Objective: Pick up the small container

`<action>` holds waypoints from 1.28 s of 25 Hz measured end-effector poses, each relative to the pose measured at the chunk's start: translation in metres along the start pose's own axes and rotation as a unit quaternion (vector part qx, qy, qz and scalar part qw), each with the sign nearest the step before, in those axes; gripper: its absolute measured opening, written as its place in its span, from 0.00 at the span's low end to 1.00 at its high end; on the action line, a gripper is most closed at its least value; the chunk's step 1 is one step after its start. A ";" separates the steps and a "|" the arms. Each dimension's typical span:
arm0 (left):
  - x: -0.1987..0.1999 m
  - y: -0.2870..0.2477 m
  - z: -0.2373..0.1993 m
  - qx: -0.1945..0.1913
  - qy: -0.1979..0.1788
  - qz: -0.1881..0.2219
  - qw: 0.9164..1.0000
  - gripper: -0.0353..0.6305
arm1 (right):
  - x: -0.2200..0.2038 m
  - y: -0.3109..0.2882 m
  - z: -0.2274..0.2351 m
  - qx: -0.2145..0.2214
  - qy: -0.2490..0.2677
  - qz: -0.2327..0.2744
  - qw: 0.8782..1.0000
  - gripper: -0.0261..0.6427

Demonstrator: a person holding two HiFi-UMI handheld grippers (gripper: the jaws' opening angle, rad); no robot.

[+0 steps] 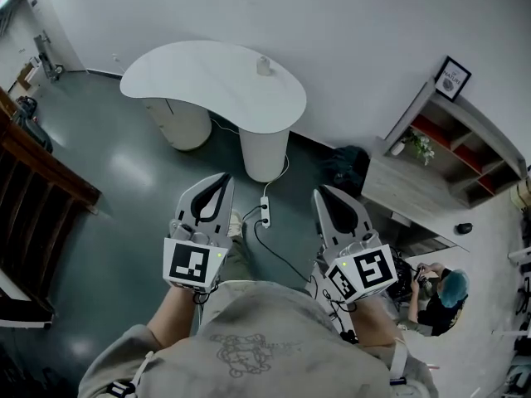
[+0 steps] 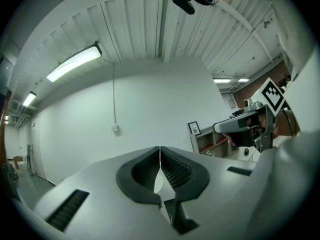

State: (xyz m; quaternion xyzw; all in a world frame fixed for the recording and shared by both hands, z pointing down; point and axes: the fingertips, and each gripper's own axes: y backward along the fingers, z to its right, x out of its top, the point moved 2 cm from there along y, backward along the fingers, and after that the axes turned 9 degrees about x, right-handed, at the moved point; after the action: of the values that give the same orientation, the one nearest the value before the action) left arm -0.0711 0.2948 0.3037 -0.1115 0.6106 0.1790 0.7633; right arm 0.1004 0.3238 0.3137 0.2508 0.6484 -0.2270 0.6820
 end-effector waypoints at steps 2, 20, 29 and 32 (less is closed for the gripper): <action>-0.005 -0.014 -0.011 -0.004 -0.001 -0.002 1.000 0.08 | -0.003 -0.017 0.006 -0.001 -0.001 -0.006 1.000 0.09; -0.057 -0.196 -0.125 -0.047 0.039 -0.051 0.997 0.08 | -0.008 -0.206 0.112 -0.031 -0.020 -0.048 0.998 0.09; -0.077 -0.299 -0.195 -0.083 0.052 -0.065 0.993 0.08 | -0.007 -0.327 0.166 -0.052 -0.027 -0.069 0.996 0.09; -0.083 -0.328 -0.216 -0.094 0.059 -0.065 0.992 0.08 | -0.004 -0.365 0.180 -0.057 -0.023 -0.072 0.996 0.09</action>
State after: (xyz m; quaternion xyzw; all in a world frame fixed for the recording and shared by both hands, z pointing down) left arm -0.1454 -0.0995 0.3187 -0.2332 0.6267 0.1785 0.7218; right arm 0.0067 -0.0723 0.3062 0.1591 0.6611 -0.2443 0.6913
